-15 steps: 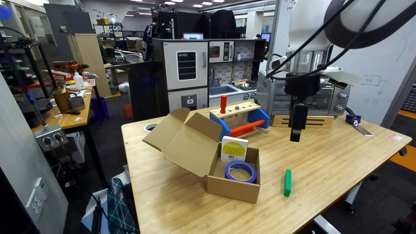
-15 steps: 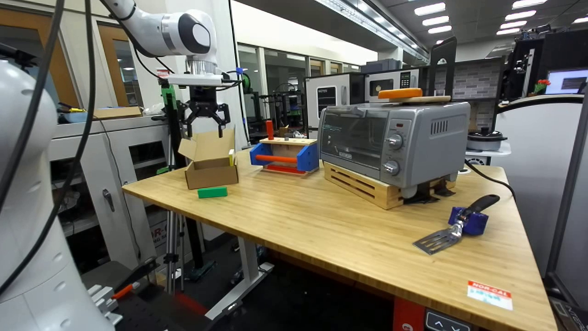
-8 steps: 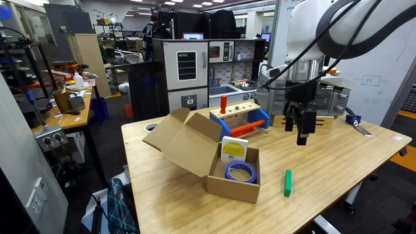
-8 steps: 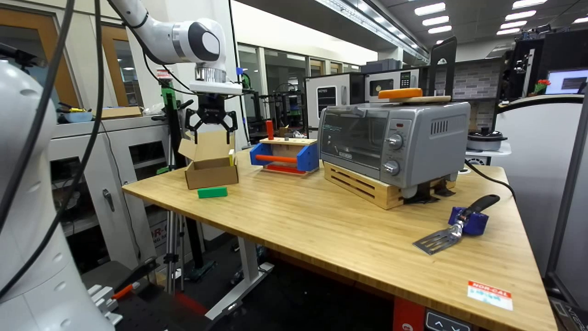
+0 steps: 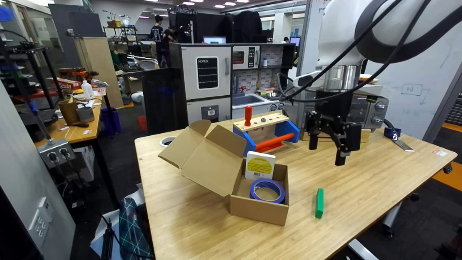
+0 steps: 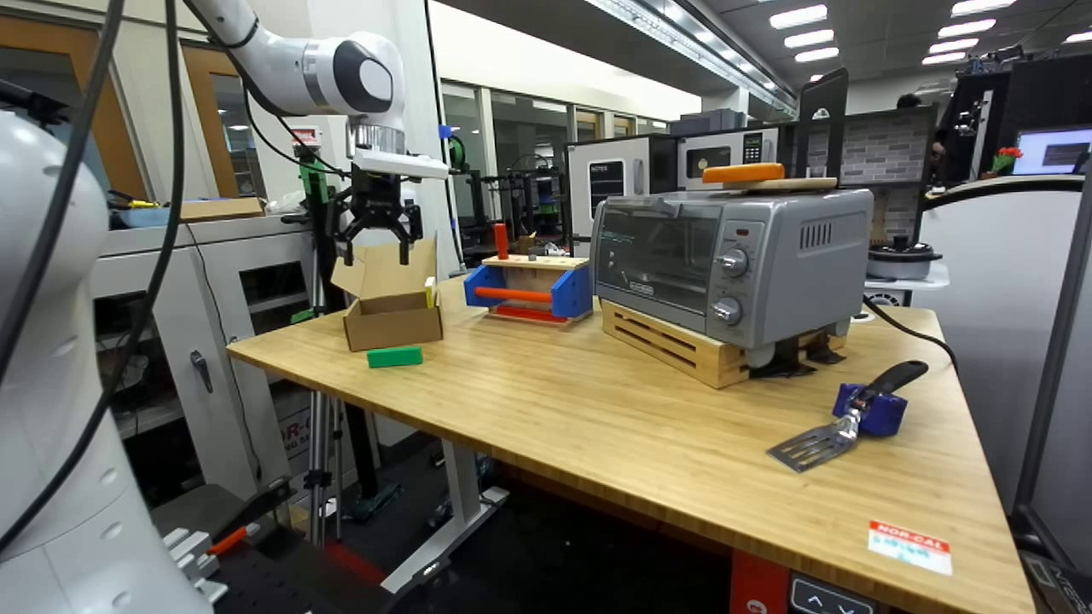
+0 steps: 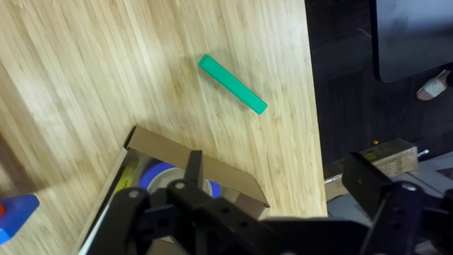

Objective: Place the book, blue masking tape, and green block in the box

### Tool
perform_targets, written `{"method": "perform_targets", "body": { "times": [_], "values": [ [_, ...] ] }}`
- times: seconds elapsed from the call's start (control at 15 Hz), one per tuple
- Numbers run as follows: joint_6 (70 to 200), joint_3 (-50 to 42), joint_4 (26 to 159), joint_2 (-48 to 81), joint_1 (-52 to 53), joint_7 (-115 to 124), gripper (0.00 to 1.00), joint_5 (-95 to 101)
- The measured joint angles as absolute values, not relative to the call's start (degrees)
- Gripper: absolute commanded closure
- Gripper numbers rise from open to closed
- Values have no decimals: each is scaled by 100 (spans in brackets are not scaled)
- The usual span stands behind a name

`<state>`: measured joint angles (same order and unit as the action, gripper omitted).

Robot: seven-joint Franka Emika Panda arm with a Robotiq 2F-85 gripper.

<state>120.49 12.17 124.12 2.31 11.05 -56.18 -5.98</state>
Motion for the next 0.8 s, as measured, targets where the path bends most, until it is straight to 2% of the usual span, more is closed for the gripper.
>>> {"method": "perform_targets", "body": {
  "times": [0.53,0.8],
  "values": [
    [12025,1128,12728,148,1079,-8368,0,-605],
    [12025,1120,12730,148,1080,-8701,0,-598]
  ]
}}
